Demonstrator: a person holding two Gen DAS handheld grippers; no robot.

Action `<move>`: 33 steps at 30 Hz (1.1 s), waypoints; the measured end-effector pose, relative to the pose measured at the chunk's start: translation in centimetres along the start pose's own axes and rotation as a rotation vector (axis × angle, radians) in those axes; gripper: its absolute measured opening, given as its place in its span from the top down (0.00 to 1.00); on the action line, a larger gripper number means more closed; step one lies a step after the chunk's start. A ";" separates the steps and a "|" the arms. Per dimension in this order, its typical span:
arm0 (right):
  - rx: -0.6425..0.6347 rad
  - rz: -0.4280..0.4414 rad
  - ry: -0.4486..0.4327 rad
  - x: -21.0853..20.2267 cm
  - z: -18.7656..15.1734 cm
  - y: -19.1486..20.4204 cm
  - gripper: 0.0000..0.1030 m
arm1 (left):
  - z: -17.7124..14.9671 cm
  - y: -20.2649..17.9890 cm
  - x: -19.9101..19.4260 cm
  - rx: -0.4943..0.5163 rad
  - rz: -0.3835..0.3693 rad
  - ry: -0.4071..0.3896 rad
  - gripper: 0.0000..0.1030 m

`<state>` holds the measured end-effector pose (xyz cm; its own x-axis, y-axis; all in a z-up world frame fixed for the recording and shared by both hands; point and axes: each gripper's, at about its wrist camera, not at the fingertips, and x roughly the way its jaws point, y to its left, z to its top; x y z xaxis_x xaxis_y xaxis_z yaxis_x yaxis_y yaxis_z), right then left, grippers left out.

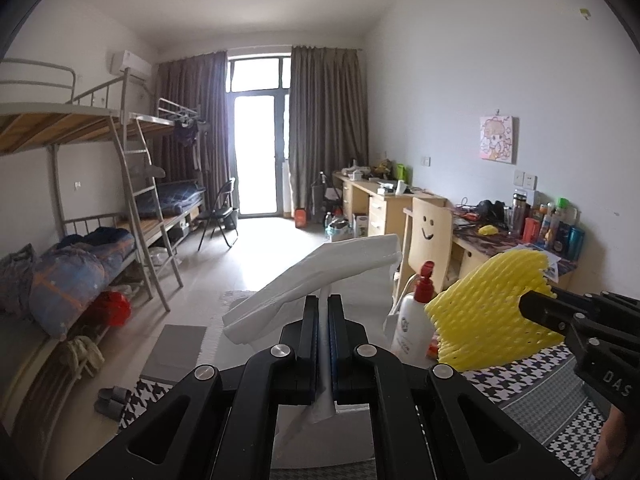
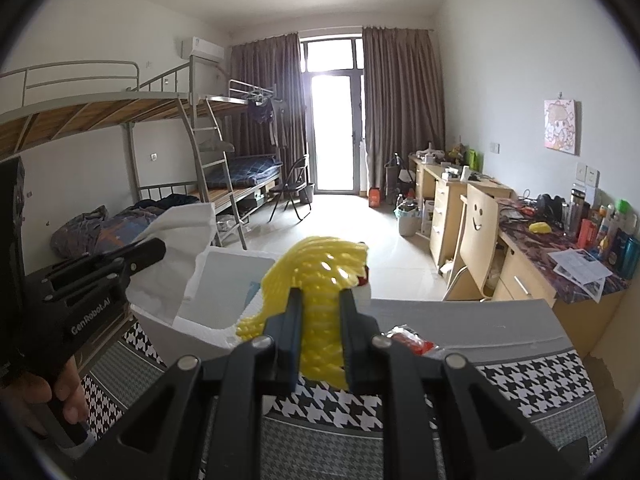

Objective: Organize soft objects
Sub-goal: 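Carry the tissue pack and yellow sponge over the white foam box with both tools, then open the left tool to drop the tissue pack into the foam box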

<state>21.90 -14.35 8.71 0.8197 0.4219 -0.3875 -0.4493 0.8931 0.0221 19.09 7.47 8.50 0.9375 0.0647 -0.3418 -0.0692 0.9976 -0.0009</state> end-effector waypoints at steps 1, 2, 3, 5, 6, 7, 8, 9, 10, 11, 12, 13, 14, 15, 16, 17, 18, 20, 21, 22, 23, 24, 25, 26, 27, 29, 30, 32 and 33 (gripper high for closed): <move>-0.002 0.003 0.000 0.1 0.1 0.1 0.80 | -0.1 0.1 0.1 0.001 0.008 0.001 0.96; -0.005 0.008 0.001 0.2 0.2 0.3 0.80 | -0.1 0.4 0.3 0.000 0.018 0.003 0.96; -0.010 0.012 0.003 0.3 0.4 0.6 0.80 | -0.1 0.5 0.4 0.001 0.020 0.006 0.96; -0.018 0.017 0.006 0.6 0.5 0.9 0.80 | -0.2 0.9 0.7 -0.005 0.032 0.012 0.96; -0.019 0.019 0.007 0.7 0.6 0.9 0.80 | -0.2 1.0 0.9 -0.007 0.041 0.015 0.96; -0.021 0.023 0.010 0.9 0.7 1.1 0.80 | -0.3 1.2 1.1 -0.009 0.049 0.018 0.96; -0.021 0.026 0.012 1.0 0.7 1.4 0.80 | -0.3 1.5 1.3 -0.011 0.053 0.023 0.96; -0.022 0.029 0.013 1.2 0.7 1.5 0.80 | -0.3 1.8 1.6 -0.016 0.057 0.030 0.96; -0.023 0.032 0.015 1.4 0.7 1.7 0.80 | -0.4 2.0 1.9 -0.017 0.067 0.037 0.96; -0.022 0.035 0.017 1.6 0.7 1.7 0.80 | -0.4 2.3 2.3 -0.021 0.077 0.046 0.96; -0.021 0.039 0.022 1.8 0.8 1.8 0.80 | -0.4 2.5 2.5 -0.024 0.078 0.052 0.96; -0.021 0.042 0.025 2.0 0.9 1.8 0.80 | -0.4 2.6 2.8 -0.025 0.075 0.059 0.96; -0.023 0.043 0.028 2.2 1.0 1.9 0.80 | -0.4 2.8 3.0 -0.026 0.073 0.065 0.96; -0.028 0.042 0.031 2.4 1.1 2.0 0.80 | -0.4 2.9 3.3 -0.030 0.075 0.074 0.96; -0.031 0.041 0.033 2.6 1.1 2.1 0.80 | -0.4 3.1 3.6 -0.035 0.070 0.082 0.96; -0.031 0.041 0.034 2.7 1.2 2.1 0.80 | -0.4 3.3 3.8 -0.040 0.052 0.091 0.96; -0.034 0.043 0.035 2.8 1.2 2.2 0.80 | -0.3 3.4 3.9 -0.046 0.040 0.095 0.96; -0.034 0.043 0.036 3.1 1.3 2.3 0.80 | -0.4 3.7 4.3 -0.050 0.035 0.107 0.96; -0.034 0.043 0.038 3.2 1.4 2.3 0.80 | -0.3 3.7 4.4 -0.048 0.039 0.110 0.96; -0.034 0.045 0.039 3.3 1.4 2.3 0.80 | -0.4 3.7 4.7 -0.044 0.045 0.116 0.96; -0.032 0.045 0.041 3.4 1.5 2.1 0.80 | -0.4 3.7 4.9 -0.043 0.049 0.123 0.96; -0.031 0.046 0.044 3.6 1.5 2.1 0.80 | -0.5 3.7 5.1 -0.044 0.049 0.129 0.95; -0.031 0.048 0.046 3.7 1.5 2.2 0.80 | -0.6 3.7 5.4 -0.041 0.048 0.139 0.95; -0.033 0.048 0.047 3.9 1.5 2.4 0.80 | -0.7 3.9 5.7 -0.044 0.048 0.148 0.95; -0.035 0.047 0.046 4.0 1.4 2.3 0.80 | -0.8 3.9 5.9 -0.047 0.049 0.155 0.95; -0.035 0.047 0.048 4.1 1.4 2.3 0.80 | -0.9 4.0 6.4 -0.045 0.053 0.172 0.94; -0.036 0.047 0.050 4.3 1.5 2.4 0.80 | -1.0 4.0 6.6 -0.043 0.054 0.180 0.89; -0.039 0.045 0.052 4.6 1.6 2.5 0.80 | -1.2 4.2 7.1 -0.045 0.051 0.203 0.65; -0.041 0.044 0.054 4.7 1.7 2.6 0.80 | -1.3 4.3 7.2 -0.050 0.048 0.207 0.45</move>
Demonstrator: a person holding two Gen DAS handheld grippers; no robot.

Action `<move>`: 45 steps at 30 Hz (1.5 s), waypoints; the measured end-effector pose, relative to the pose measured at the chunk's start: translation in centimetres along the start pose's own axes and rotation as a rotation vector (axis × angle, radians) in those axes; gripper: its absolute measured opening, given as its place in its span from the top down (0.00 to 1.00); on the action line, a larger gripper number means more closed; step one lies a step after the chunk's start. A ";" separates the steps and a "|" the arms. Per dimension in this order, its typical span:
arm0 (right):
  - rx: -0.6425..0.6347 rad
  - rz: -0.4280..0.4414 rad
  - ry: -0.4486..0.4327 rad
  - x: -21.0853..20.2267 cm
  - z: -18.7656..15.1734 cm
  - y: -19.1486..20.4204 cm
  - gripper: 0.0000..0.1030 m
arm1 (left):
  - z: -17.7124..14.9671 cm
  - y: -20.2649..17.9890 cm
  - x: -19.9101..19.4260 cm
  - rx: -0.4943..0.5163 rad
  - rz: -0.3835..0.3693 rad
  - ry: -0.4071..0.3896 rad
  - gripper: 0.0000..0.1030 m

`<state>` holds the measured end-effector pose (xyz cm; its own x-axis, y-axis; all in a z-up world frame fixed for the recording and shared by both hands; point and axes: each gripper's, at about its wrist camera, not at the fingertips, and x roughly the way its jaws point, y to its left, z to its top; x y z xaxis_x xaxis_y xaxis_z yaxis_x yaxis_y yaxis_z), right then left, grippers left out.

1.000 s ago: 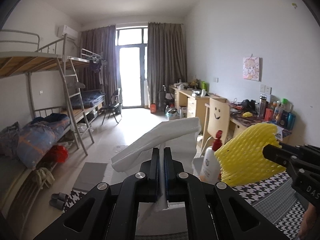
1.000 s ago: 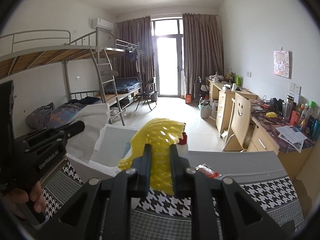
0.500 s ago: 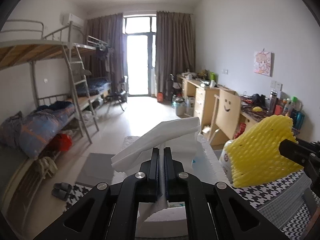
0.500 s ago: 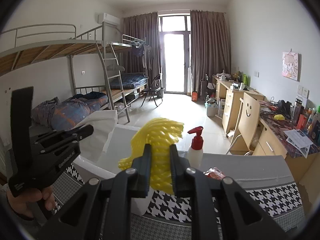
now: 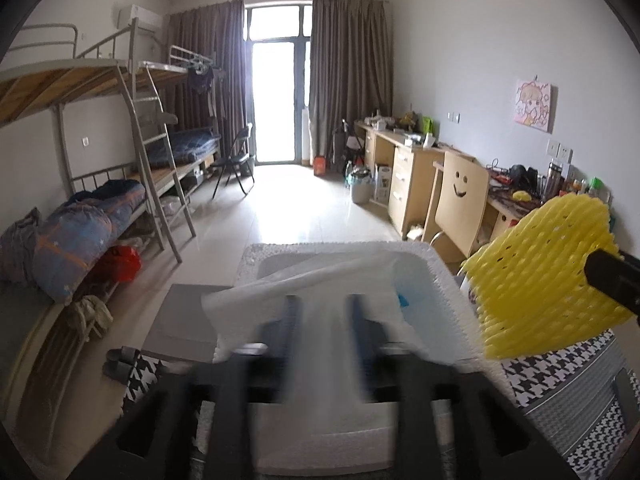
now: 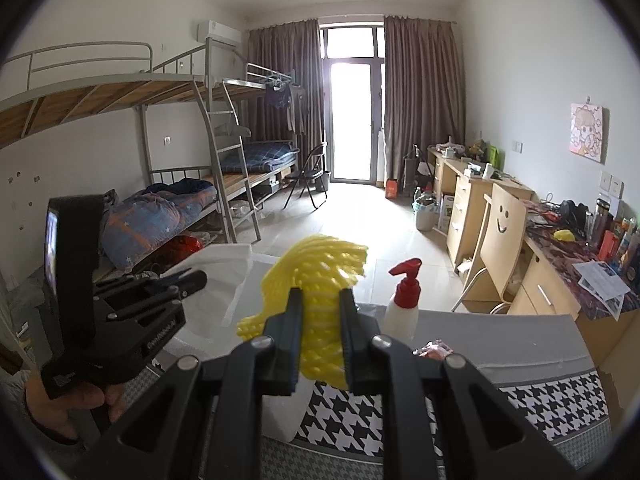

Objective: Organize soft objects
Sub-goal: 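Open the left tool to drop the tissue pack into the foam box, then lower the yellow sponge into the foam box and open the right tool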

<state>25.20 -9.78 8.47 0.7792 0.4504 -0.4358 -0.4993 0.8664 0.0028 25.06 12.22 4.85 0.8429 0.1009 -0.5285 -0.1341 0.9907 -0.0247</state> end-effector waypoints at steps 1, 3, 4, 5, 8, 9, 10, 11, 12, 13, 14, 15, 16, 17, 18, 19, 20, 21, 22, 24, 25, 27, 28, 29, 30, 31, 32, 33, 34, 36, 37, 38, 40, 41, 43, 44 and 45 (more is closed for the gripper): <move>-0.001 -0.002 0.001 0.1 0.0 0.0 0.80 | -0.1 0.2 -0.1 -0.012 -0.002 -0.008 0.38; -0.003 -0.005 0.003 0.3 0.0 -0.1 0.80 | -0.1 0.5 -0.5 -0.018 0.035 -0.028 0.27; -0.002 -0.005 0.003 0.4 0.1 -0.2 0.80 | -0.1 0.6 -0.7 -0.015 0.049 -0.034 0.25; 0.000 -0.008 0.002 0.4 0.2 -0.3 0.80 | -0.1 0.6 -0.8 -0.015 0.048 -0.036 0.22; 0.001 -0.007 0.002 0.6 0.2 -0.1 0.80 | -0.1 0.7 -1.4 -0.027 0.054 -0.048 0.16; 0.001 -0.005 0.003 0.8 0.2 0.0 0.80 | -0.1 0.8 -1.7 -0.029 0.065 -0.058 0.11; -0.001 -0.005 0.003 0.7 0.2 0.0 0.80 | -0.1 0.9 -1.9 -0.029 0.079 -0.066 0.08; -0.001 -0.003 0.002 0.8 0.1 0.0 0.80 | 0.0 0.9 -2.0 -0.030 0.086 -0.070 0.06; -0.002 0.001 0.005 1.0 0.1 0.1 0.80 | 0.0 1.0 -2.2 -0.033 0.091 -0.074 0.06; -0.004 0.004 0.007 1.1 0.1 0.2 0.80 | -0.1 1.2 -2.4 -0.037 0.090 -0.078 0.06; -0.005 0.009 0.011 1.3 0.2 0.4 0.80 | -0.1 1.2 -2.5 -0.040 0.091 -0.080 0.05; -0.006 0.012 0.012 1.4 0.2 0.5 0.80 | -0.2 1.3 -2.7 -0.042 0.095 -0.083 0.04; -0.008 0.017 0.014 1.5 0.2 0.7 0.80 | -0.2 1.4 -2.8 -0.042 0.103 -0.086 0.03; -0.010 0.020 0.015 1.6 0.2 0.8 0.80 | -0.3 1.5 -2.8 -0.041 0.113 -0.088 0.01; -0.014 0.024 0.018 1.7 0.2 0.9 0.80 | -0.4 1.6 -2.7 -0.042 0.120 -0.085 0.01; -0.018 0.028 0.019 1.8 0.3 1.2 0.80 | -0.5 1.7 -2.6 -0.044 0.120 -0.079 0.01; -0.022 0.031 0.020 1.8 0.3 1.3 0.80 | -0.6 1.9 -2.6 -0.051 0.112 -0.073 0.01; -0.025 0.035 0.021 1.9 0.3 1.5 0.80 | -0.7 2.0 -2.7 -0.057 0.112 -0.073 0.01; -0.025 0.039 0.020 1.9 0.3 1.5 0.80 | -0.8 2.1 -2.9 -0.060 0.114 -0.075 0.01; -0.030 0.046 0.023 2.0 0.4 1.5 0.80 | -0.9 2.2 -3.4 -0.060 0.120 -0.084 0.01; -0.034 0.051 0.024 2.1 0.5 1.6 0.80 | -0.9 2.2 -3.5 -0.061 0.123 -0.087 0.01; -0.043 0.052 0.024 2.4 0.6 1.9 0.80 | -1.1 2.4 -4.0 -0.067 0.119 -0.092 0.01; -0.044 0.050 0.023 2.5 0.7 2.0 0.80 | -1.2 2.5 -4.2 -0.072 0.115 -0.094 0.01; -0.044 0.048 0.026 2.7 0.7 2.1 0.80 | -1.3 2.5 -4.5 -0.076 0.115 -0.096 0.01; -0.045 0.049 0.033 2.9 0.8 2.2 0.80 | -1.4 2.5 -4.6 -0.077 0.115 -0.098 0.01; -0.046 0.047 0.036 3.1 0.8 2.3 0.80 | -1.5 2.4 -4.8 -0.075 0.115 -0.101 0.01; -0.047 0.046 0.038 3.1 0.7 2.4 0.80 | -1.5 2.4 -4.9 -0.071 0.115 -0.103 0.01; -0.050 0.047 0.043 3.3 0.7 2.6 0.80 | -1.6 2.3 -5.1 -0.069 0.115 -0.105 0.01; -0.049 0.050 0.048 3.5 0.7 2.6 0.80 | -1.7 2.3 -5.2 -0.068 0.115 -0.109 0.01; -0.045 0.058 0.062 3.9 0.8 2.7 0.80 | -1.8 2.2 -5.4 -0.066 0.118 -0.112 0.01; -0.043 0.063 0.068 4.1 0.8 2.8 0.80 | -1.9 2.2 -5.4 -0.066 0.116 -0.111 0.01; -0.041 0.066 0.073 4.1 0.7 2.8 0.80 | -1.9 2.2 -5.4 -0.067 0.112 -0.108 0.01; -0.038 0.068 0.085 4.6 0.8 2.9 0.80 | -2.1 2.3 -5.5 -0.073 0.111 -0.106 0.01; -0.037 0.068 0.086 4.6 0.7 3.0 0.80 | -2.3 2.3 -5.5 -0.077 0.111 -0.103 0.01; -0.039 0.063 0.089 4.9 0.7 3.1 0.80 | -2.6 2.4 -5.5 -0.077 0.110 -0.097 0.01; -0.038 0.064 0.092 5.0 0.7 3.1 0.80 | -2.7 2.4 -5.6 -0.080 0.112 -0.096 0.01; -0.035 0.066 0.098 5.2 0.7 3.1 0.80 | -2.9 2.5 -5.7 -0.085 0.113 -0.095 0.01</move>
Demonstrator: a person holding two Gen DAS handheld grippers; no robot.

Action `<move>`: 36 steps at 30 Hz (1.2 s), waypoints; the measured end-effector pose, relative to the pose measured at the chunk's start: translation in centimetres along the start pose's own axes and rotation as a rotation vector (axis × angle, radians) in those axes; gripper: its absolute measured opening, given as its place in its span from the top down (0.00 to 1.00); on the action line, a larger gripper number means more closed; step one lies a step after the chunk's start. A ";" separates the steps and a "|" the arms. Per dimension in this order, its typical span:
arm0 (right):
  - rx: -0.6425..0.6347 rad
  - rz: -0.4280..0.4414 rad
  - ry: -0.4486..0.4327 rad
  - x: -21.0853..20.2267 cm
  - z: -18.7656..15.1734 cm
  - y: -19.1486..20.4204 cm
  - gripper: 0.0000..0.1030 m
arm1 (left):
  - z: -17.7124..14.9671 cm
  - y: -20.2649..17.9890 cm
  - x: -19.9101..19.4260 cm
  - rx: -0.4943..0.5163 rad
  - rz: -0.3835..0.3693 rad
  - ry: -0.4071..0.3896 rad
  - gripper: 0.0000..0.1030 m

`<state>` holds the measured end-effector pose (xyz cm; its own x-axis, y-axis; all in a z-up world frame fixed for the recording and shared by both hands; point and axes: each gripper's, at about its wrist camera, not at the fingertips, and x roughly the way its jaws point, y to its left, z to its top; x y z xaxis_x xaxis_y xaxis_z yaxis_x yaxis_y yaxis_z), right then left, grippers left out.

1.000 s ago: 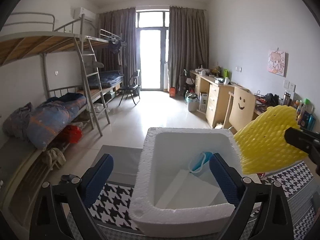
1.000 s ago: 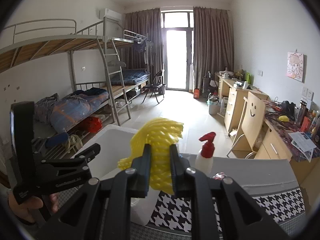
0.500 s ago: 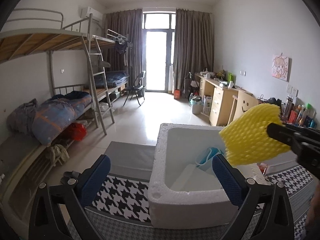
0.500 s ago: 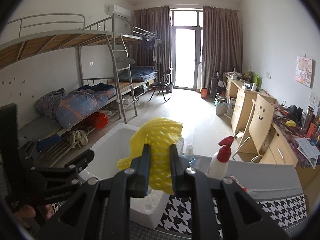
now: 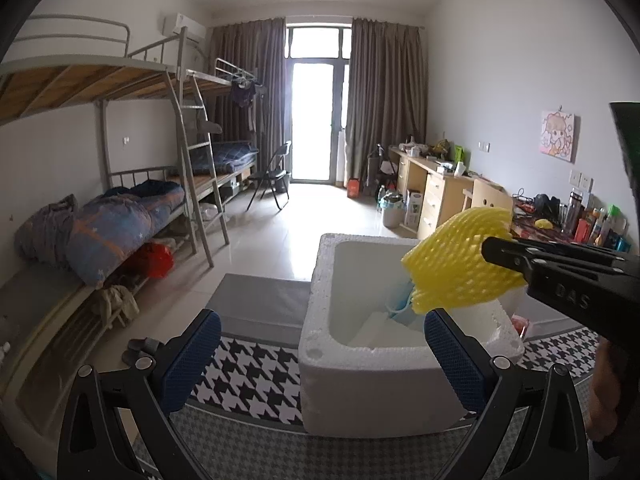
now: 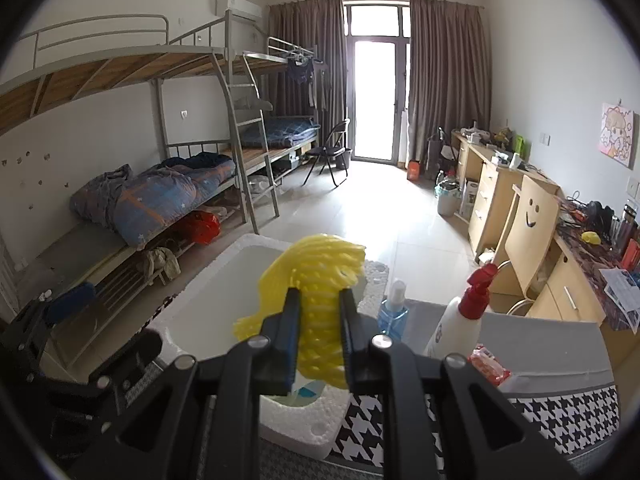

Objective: Organize soft objects
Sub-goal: 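Lower the yellow sponge into the foam box and open the right tool, then move both open tools back from the box toward the table edge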

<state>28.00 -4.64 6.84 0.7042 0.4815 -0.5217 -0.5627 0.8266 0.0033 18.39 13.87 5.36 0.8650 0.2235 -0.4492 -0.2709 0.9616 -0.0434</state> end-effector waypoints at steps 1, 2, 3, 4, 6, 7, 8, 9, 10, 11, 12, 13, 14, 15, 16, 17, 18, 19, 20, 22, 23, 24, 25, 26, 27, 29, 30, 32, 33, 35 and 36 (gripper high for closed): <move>0.001 0.001 0.003 0.2 0.0 0.1 0.80 | -0.1 0.1 0.0 -0.005 -0.001 0.002 0.01; 0.001 0.002 0.008 0.4 0.1 0.1 0.80 | -0.2 0.1 0.0 -0.006 -0.002 0.004 0.01; 0.003 0.004 0.013 0.6 0.2 0.1 0.80 | -0.4 0.0 -0.1 -0.005 -0.001 0.006 0.01; 0.009 0.008 0.017 0.8 0.2 0.0 0.80 | -0.5 0.0 -0.1 -0.001 0.000 0.008 0.01; 0.007 0.014 0.023 1.1 0.2 0.0 0.80 | -0.7 0.0 0.1 0.007 0.009 0.019 0.01; 0.006 0.014 0.025 1.3 0.1 0.0 0.80 | -0.8 0.0 0.1 0.008 0.012 0.024 0.01; 0.005 0.015 0.028 1.5 0.1 0.2 0.80 | -1.0 0.0 0.1 0.007 0.013 0.027 0.01; 0.005 0.021 0.033 1.6 0.1 0.3 0.80 | -1.1 0.1 0.0 0.006 0.013 0.027 0.01; 0.004 0.031 0.039 1.9 0.1 0.4 0.80 | -1.2 0.1 -0.2 0.008 0.014 0.026 0.01; 0.004 0.036 0.043 2.1 0.2 0.4 0.80 | -1.2 0.2 -0.4 0.009 0.015 0.021 0.01; 0.004 0.037 0.047 2.3 0.2 0.5 0.80 | -1.2 0.2 -0.5 0.008 0.016 0.018 0.01; 0.003 0.038 0.052 2.5 0.1 0.6 0.80 | -1.2 0.3 -0.6 0.005 0.015 0.016 0.01; 0.003 0.041 0.057 2.6 0.1 0.7 0.75 | -1.3 0.4 -0.7 0.002 0.014 0.015 0.01; 0.005 0.049 0.064 2.9 0.0 0.7 0.75 | -1.3 0.5 -0.8 -0.001 0.012 0.013 0.01; 0.004 0.056 0.068 3.1 0.0 0.7 0.74 | -1.3 0.5 -0.8 -0.005 0.012 0.012 0.01; -0.002 0.058 0.076 3.3 -0.1 0.8 0.71 | -1.3 0.7 -0.9 -0.010 0.011 0.011 0.01; -0.011 0.057 0.086 3.5 -0.1 1.0 0.67 | -1.4 0.7 -1.0 -0.014 0.009 0.012 0.01; -0.017 0.058 0.095 3.7 -0.1 1.1 0.57 | -1.5 0.8 -1.0 -0.018 0.008 0.012 0.01; -0.019 0.060 0.098 3.7 -0.2 1.1 0.47 | -1.5 0.9 -1.0 -0.019 0.007 0.013 0.01; -0.026 0.048 0.098 3.7 -0.4 1.2 0.36 | -1.5 0.9 -1.1 -0.017 0.008 0.011 0.01; -0.027 0.045 0.096 3.6 -0.5 1.1 0.35 | -1.5 1.0 -1.1 -0.020 0.010 0.009 0.01; -0.027 0.041 0.094 3.5 -0.5 1.2 0.35 | -1.5 1.0 -1.0 -0.021 0.008 0.009 0.01; -0.027 0.043 0.096 3.5 -0.5 1.1 0.35 | -1.5 1.0 -1.0 -0.020 0.005 0.009 0.01; -0.024 0.046 0.098 3.4 -0.5 1.0 0.35 | -1.5 1.0 -1.1 -0.018 0.005 0.007 0.01; -0.020 0.050 0.100 3.3 -0.5 0.9 0.35 | -1.5 1.0 -1.2 -0.017 0.003 0.005 0.01; -0.016 0.051 0.098 3.1 -0.4 0.7 0.35 | -1.5 0.9 -1.3 -0.014 -0.002 0.004 0.01; -0.015 0.050 0.096 2.9 -0.4 0.6 0.35 | -1.6 0.8 -1.4 -0.012 -0.004 0.003 0.01; -0.015 0.049 0.092 2.6 -0.4 0.4 0.35 | -1.6 0.6 -1.6 -0.006 -0.009 -0.001 0.01; -0.015 0.050 0.088 2.2 -0.5 0.3 0.35 | -1.6 0.5 -1.7 -0.002 -0.012 -0.002 0.01; -0.012 0.045 0.084 1.9 -0.5 0.2 0.35 | -1.6 0.4 -2.1 -0.002 -0.018 -0.010 0.01; -0.010 0.043 0.082 1.4 -0.6 0.1 0.35 | -1.6 0.4 -2.2 -0.002 -0.020 -0.014 0.01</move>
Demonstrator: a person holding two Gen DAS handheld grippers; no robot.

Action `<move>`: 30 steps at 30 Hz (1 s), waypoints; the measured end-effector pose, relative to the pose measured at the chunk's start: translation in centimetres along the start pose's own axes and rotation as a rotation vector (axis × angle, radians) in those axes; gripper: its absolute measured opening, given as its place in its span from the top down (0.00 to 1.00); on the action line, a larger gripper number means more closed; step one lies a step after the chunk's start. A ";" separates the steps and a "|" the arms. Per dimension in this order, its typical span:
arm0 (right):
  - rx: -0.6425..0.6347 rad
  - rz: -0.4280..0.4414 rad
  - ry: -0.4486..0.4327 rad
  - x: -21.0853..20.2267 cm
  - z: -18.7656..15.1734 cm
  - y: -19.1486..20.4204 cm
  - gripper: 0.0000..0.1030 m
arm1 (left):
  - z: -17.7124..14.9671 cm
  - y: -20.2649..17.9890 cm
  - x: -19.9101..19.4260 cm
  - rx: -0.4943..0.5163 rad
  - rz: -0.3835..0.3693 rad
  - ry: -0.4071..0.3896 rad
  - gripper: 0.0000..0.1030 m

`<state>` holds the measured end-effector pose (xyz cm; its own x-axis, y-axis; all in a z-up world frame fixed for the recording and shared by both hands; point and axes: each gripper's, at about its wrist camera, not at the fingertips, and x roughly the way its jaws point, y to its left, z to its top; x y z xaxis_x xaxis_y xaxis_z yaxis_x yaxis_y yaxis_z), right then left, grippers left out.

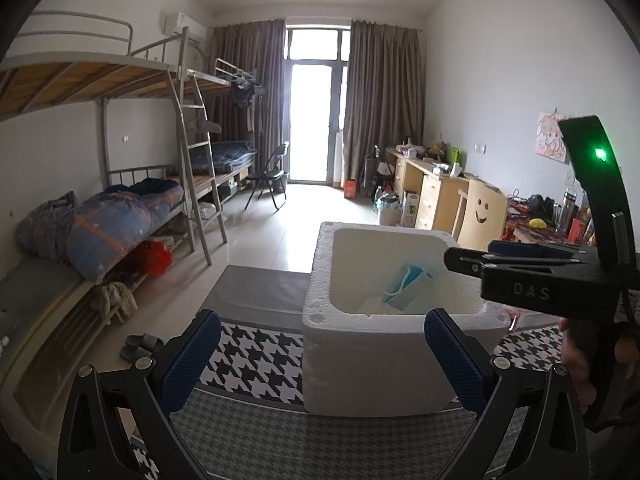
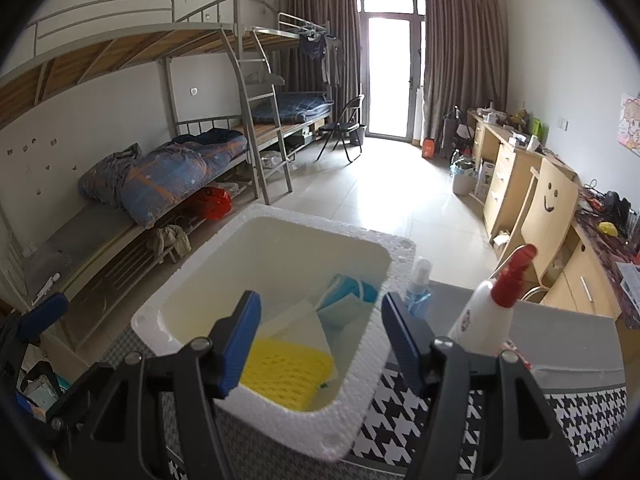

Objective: Organize soft objects
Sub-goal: 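Move both open tools back from the box toward the table edge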

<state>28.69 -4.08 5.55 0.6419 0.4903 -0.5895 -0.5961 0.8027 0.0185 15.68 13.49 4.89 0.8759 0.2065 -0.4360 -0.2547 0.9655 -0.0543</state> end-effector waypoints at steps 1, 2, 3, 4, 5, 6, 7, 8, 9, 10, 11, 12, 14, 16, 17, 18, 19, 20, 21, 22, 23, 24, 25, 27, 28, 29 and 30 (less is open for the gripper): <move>-0.001 0.000 -0.003 -0.4 -0.2 -0.1 0.35 | 0.0 -0.1 -0.2 0.001 -0.004 -0.003 0.01; -0.004 -0.001 -0.007 -0.7 -0.3 -0.1 0.34 | 0.0 -0.2 -0.3 0.005 -0.008 -0.005 0.01; -0.005 -0.003 -0.016 -1.1 -0.4 -0.2 0.33 | -0.1 -0.2 -0.4 0.005 -0.011 -0.007 0.01; -0.006 -0.007 -0.026 -1.5 -0.5 -0.3 0.28 | -0.1 -0.3 -0.7 0.001 -0.015 -0.018 0.01; -0.007 -0.008 -0.033 -1.7 -0.5 -0.2 0.21 | -0.1 -0.3 -1.1 -0.001 -0.018 -0.030 0.01; -0.012 -0.006 -0.046 -2.3 -0.7 -0.1 0.19 | -0.1 -0.4 -1.3 0.000 -0.017 -0.036 0.01; -0.020 -0.008 -0.055 -2.7 -0.9 -0.1 0.18 | -0.1 -0.5 -1.5 0.002 -0.017 -0.040 0.01; -0.027 -0.011 -0.059 -2.9 -1.0 0.0 0.18 | -0.1 -0.6 -1.7 0.001 -0.022 -0.043 0.01; -0.037 -0.013 -0.066 -3.4 -1.2 0.1 0.18 | 0.0 -0.7 -1.8 0.000 -0.025 -0.043 0.01; -0.040 -0.010 -0.071 -3.7 -1.4 0.1 0.18 | 0.0 -0.8 -1.9 0.002 -0.029 -0.043 0.01; -0.041 -0.007 -0.074 -4.1 -1.6 0.0 0.18 | 0.1 -1.0 -2.0 0.004 -0.030 -0.044 0.01; -0.038 -0.002 -0.078 -4.6 -1.8 0.0 0.18 | 0.1 -1.1 -2.2 0.008 -0.033 -0.046 0.01; -0.036 0.001 -0.085 -5.3 -2.0 0.1 0.18 | 0.2 -1.6 -2.7 0.018 -0.040 -0.052 0.01; -0.033 -0.008 -0.095 -6.0 -2.3 0.1 0.18 | 0.1 -1.8 -3.1 0.025 -0.045 -0.059 0.01; -0.032 -0.013 -0.096 -6.3 -2.4 0.1 0.18 | 0.1 -1.9 -3.4 0.026 -0.048 -0.063 0.01; -0.028 -0.011 -0.095 -6.7 -2.6 0.1 0.18 | 0.1 -2.0 -3.6 0.028 -0.051 -0.064 0.01; -0.026 -0.012 -0.094 -7.1 -2.9 0.1 0.18 | 0.1 -2.1 -3.9 0.031 -0.055 -0.065 0.01; -0.025 -0.014 -0.095 -7.3 -2.9 0.1 0.18 | 0.0 -2.2 -4.0 0.035 -0.060 -0.066 0.01; -0.023 -0.017 -0.100 -7.6 -3.0 0.2 0.18 | 0.0 -2.5 -4.3 0.040 -0.068 -0.065 0.01; -0.022 -0.018 -0.106 -8.0 -3.1 0.3 0.18 | -0.1 -2.7 -4.5 0.044 -0.075 -0.065 0.01; -0.024 -0.018 -0.110 -8.3 -3.3 0.2 0.17 | -0.1 -2.9 -4.7 0.046 -0.082 -0.066 0.01; -0.027 -0.023 -0.116 -8.7 -3.4 0.2 0.18 | -0.2 -2.9 -4.8 0.045 -0.088 -0.066 0.01; -0.026 -0.027 -0.121 -9.0 -3.5 0.1 0.18 | -0.2 -3.0 -5.1 0.044 -0.095 -0.067 0.01; -0.023 -0.026 -0.128 -9.5 -3.9 0.0 0.17 | -0.3 -3.3 -5.5 0.053 -0.104 -0.070 0.01; -0.022 -0.028 -0.129 -9.8 -4.0 0.0 0.17 | -0.3 -3.5 -5.7 0.057 -0.106 -0.073 0.01; -0.021 -0.031 -0.130 -10.0 -4.3 0.1 0.17 | -0.4 -3.7 -5.9 0.059 -0.110 -0.076 0.01; -0.021 -0.032 -0.131 -10.2 -4.5 -0.1 0.17 | -0.3 -3.8 -6.0 0.059 -0.115 -0.080 0.01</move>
<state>20.04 -10.65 7.90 0.7172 0.5059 -0.4792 -0.5837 0.8118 -0.0166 11.30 8.55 7.44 0.9284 0.1040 -0.3567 -0.1286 0.9906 -0.0461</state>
